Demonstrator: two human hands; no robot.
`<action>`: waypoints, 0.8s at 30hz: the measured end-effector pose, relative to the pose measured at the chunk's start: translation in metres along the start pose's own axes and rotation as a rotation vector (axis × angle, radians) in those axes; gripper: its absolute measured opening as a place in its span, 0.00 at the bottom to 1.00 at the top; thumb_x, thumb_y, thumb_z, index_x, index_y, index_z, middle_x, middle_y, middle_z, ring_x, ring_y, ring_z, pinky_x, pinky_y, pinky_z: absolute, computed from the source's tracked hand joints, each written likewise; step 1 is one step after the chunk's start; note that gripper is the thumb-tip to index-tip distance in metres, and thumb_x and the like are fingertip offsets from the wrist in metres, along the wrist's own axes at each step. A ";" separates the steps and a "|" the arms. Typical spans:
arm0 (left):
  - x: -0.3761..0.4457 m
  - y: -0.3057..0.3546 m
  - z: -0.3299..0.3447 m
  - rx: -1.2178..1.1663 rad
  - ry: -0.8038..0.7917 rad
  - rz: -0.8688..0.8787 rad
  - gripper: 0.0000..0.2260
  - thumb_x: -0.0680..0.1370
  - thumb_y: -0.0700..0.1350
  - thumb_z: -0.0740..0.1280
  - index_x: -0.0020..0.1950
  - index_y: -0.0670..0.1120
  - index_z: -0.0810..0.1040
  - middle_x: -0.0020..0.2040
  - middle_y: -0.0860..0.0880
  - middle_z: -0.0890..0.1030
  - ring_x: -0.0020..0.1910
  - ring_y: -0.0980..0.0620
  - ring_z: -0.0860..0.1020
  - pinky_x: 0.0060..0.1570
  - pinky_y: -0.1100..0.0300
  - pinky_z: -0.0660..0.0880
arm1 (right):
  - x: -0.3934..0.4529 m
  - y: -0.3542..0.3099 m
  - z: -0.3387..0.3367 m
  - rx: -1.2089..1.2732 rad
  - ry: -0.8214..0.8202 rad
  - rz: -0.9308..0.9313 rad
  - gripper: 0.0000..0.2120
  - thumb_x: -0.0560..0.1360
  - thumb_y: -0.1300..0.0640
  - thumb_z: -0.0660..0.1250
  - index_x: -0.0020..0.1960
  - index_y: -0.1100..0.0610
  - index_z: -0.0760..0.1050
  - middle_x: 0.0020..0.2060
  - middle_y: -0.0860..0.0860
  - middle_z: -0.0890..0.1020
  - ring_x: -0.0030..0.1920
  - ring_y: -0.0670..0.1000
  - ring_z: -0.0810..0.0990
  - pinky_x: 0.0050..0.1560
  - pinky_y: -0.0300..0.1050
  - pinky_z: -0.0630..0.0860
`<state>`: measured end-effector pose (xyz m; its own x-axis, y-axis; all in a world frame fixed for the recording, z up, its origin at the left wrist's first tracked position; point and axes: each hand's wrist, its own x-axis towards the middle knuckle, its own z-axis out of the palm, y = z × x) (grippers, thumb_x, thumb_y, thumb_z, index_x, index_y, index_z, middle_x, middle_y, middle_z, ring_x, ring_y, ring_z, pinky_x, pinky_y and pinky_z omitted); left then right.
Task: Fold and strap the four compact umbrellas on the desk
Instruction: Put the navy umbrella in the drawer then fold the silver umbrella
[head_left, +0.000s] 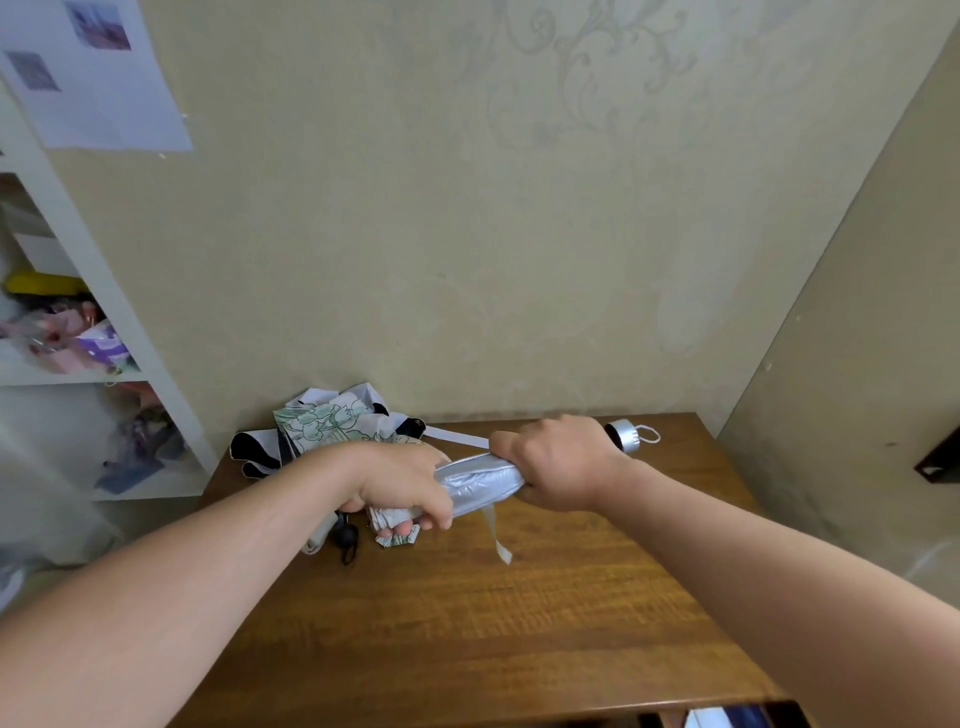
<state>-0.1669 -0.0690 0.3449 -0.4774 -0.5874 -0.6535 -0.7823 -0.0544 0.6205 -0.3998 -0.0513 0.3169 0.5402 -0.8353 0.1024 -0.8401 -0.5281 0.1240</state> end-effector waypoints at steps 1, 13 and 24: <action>0.002 -0.001 0.001 0.012 0.021 0.017 0.13 0.75 0.40 0.72 0.57 0.46 0.76 0.36 0.48 0.78 0.29 0.51 0.75 0.29 0.59 0.73 | 0.000 -0.001 -0.001 0.002 -0.010 0.009 0.12 0.77 0.42 0.65 0.56 0.46 0.71 0.43 0.48 0.82 0.42 0.58 0.82 0.35 0.45 0.71; -0.001 0.000 0.001 0.929 0.579 0.315 0.09 0.77 0.58 0.66 0.50 0.56 0.71 0.39 0.54 0.77 0.37 0.52 0.76 0.33 0.56 0.68 | 0.008 0.009 -0.015 0.568 -0.380 0.202 0.06 0.69 0.55 0.69 0.42 0.51 0.72 0.35 0.46 0.79 0.34 0.51 0.75 0.35 0.46 0.68; -0.009 -0.002 -0.007 0.077 0.040 0.076 0.07 0.76 0.45 0.73 0.49 0.46 0.77 0.35 0.49 0.77 0.28 0.53 0.72 0.29 0.60 0.71 | 0.005 -0.007 -0.013 0.089 -0.172 0.024 0.16 0.71 0.47 0.68 0.56 0.46 0.69 0.42 0.47 0.80 0.42 0.57 0.79 0.36 0.48 0.73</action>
<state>-0.1587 -0.0691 0.3526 -0.5211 -0.6195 -0.5871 -0.7737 0.0524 0.6314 -0.3907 -0.0500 0.3290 0.5098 -0.8577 -0.0670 -0.8579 -0.5127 0.0352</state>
